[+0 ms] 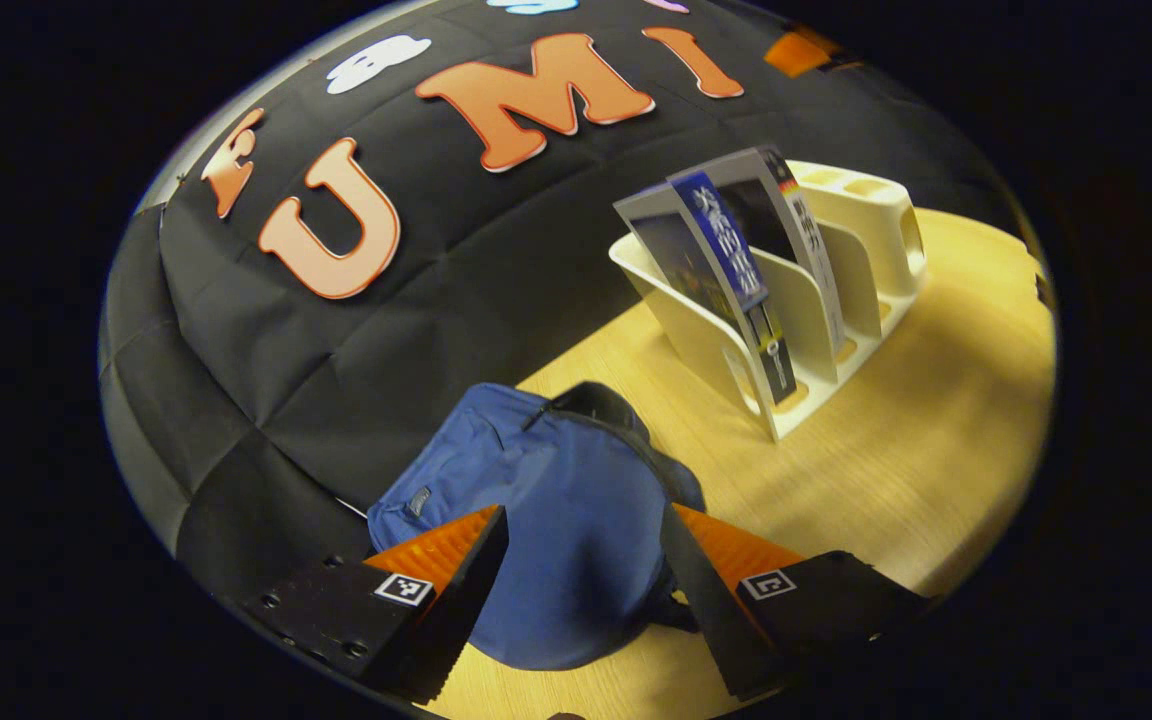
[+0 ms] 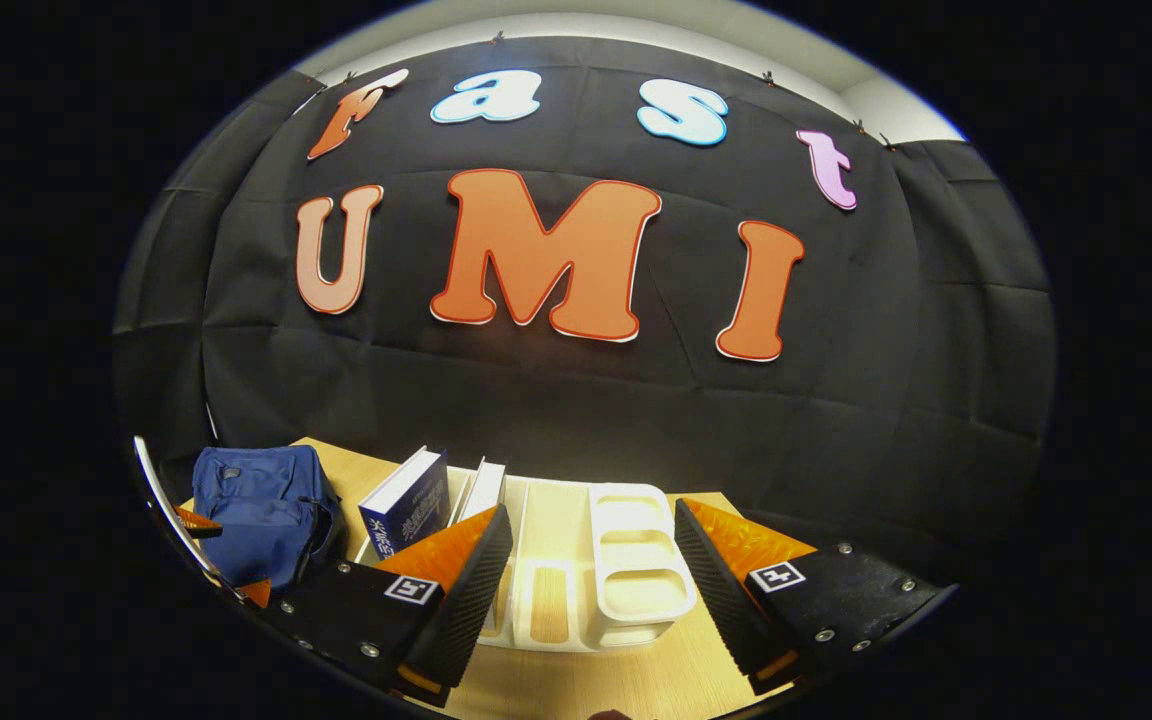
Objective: Open the schoolbag, grab two books from the bookshelf and put them into the schoolbag.
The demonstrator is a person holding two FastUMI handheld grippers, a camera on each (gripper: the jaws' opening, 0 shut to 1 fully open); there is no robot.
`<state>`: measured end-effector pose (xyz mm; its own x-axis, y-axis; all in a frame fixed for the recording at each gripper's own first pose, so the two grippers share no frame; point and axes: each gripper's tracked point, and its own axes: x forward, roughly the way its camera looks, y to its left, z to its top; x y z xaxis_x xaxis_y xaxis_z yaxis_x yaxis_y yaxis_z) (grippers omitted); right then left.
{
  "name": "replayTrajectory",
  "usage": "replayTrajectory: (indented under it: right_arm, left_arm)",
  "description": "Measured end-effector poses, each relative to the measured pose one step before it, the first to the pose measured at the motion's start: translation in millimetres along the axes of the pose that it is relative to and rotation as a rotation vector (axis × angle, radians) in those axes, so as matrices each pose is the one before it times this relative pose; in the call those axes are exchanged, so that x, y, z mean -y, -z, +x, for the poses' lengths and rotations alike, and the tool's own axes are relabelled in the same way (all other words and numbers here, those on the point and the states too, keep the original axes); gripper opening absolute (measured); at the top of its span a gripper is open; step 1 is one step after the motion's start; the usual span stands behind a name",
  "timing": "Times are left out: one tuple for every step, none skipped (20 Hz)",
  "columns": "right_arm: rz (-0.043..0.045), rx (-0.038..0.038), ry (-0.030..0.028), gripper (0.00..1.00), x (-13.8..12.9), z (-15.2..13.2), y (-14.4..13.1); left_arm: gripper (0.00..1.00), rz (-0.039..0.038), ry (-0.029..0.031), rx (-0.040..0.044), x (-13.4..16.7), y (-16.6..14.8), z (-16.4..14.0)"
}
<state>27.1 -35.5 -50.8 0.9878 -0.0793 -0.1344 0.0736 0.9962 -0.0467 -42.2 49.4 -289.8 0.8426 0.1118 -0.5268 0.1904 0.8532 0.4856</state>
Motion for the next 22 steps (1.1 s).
replayTrajectory:
  right_arm:
    - [-0.00095,-0.0025,0.0039,0.97,0.92,-0.44,0.66]
    - [-0.00091,-0.00268,0.00317,0.97,-0.12,1.15,-0.15]
    - [0.0007,-0.00199,-0.00001,0.97,-0.62,1.23,0.12]
    - [0.0005,-0.00099,0.00005,0.97,-0.74,1.07,-0.23]
    - [0.00011,-0.00114,-0.00139,0.97,-0.49,0.67,0.3]
    - [-0.00119,0.0,-0.00089,0.97,-1.72,0.63,-0.52]
    - [-0.00165,0.00062,-0.00052,0.97,-0.27,0.63,0.37]
    - [-0.00038,0.00086,-0.00141,0.97,-1.7,1.05,-1.37]
    - [0.00016,0.00016,-0.0009,0.97,-1.37,0.88,-0.05]
    - [0.00189,-0.00242,-0.00369,0.97,-1.63,0.86,-0.02]
    - [0.00127,-0.00101,-0.00291,0.97,0.25,0.19,1.35]
    - [0.00045,-0.00243,-0.00352,0.97,-1.9,0.84,-0.2]
    - [0.00057,-0.00021,-0.00077,0.97,-1.89,0.63,-0.58]
    - [0.00148,0.00221,0.00293,0.97,-0.01,0.47,-1.18]
    - [0.00392,0.00091,0.00031,0.96,0.09,0.68,-0.01]
    - [0.00445,0.0015,-0.00152,0.97,-1.13,-0.16,-0.88]
    - [0.00183,-0.00005,-0.00179,0.97,-1.07,0.25,-0.25]
    - [-0.00066,-0.00122,-0.00173,0.97,-0.5,-0.05,0.9]
    - [-0.0014,-0.00179,-0.00171,0.97,-0.81,0.76,0.6]
    - [0.00055,-0.00135,-0.00268,0.97,-1.4,0.31,-0.45]
    - [0.00342,-0.00073,-0.00589,0.97,-2.01,0.12,-0.2]
    - [0.00185,-0.00155,-0.00698,0.97,-3.81,1.16,-1.35]
  left_arm:
    - [0.96,0.01867,0.00403,-0.0493,4.89,15.43,3.82]
    - [0.96,0.01872,-0.00207,-0.02292,2.92,8.75,5.4]
    - [0.98,0.01714,0.00446,-0.02394,2.19,5.13,4.14]
    - [0.97,0.01428,0.0008,-0.01467,1.99,3.79,3.57]
    - [0.97,0.00908,0.00411,-0.01383,1.08,6.45,1.93]
    - [0.97,0.00211,0.00318,-0.00828,1.67,3.7,2.59]
    - [0.97,-0.00169,-0.00109,-0.0104,0.5,5.76,2.79]
    - [0.97,-0.00311,-0.00183,-0.01425,1.56,5.5,2.31]
    - [0.97,0.00762,-0.00647,-0.01272,0.92,5.86,3.69]
    - [0.97,0.00692,-0.00471,-0.00716,-0.57,3.31,2.41]
    - [0.97,0.00222,0.00114,0.00675,0.45,-1.67,0.07]
    - [0.98,0.00254,0.00111,0.0059,-0.73,-1.88,1.35]
    - [0.97,0.00271,0.00283,0.00282,-0.51,-0.32,-1.01]
    - [0.96,0.00558,0.00615,-0.00318,-0.02,-0.78,-1.12]
    - [0.95,0.00165,0.0092,0.00116,0.15,-0.88,-0.2]
    - [0.93,0.00262,0.00118,0.00535,-0.64,-3.13,-1.45]
    - [0.84,0.01117,-0.01784,0.00912,-5.88,-2.52,-0.8]
    - [0.76,0.01028,-0.00992,0.00702,-4.76,-3.64,-1.8]
    - [0.67,0.00392,0.00131,0.00131,-1.75,-0.07,-0.18]
    - [0.53,0.00392,0.00858,-0.00689,-1.52,-0.23,2.01]
    - [0.55,0.00139,0.00375,-0.00787,-3.42,-0.14,-1.27]
    - [0.37,-0.00545,0.00366,0.00449,-3.79,-3.08,-0.98]
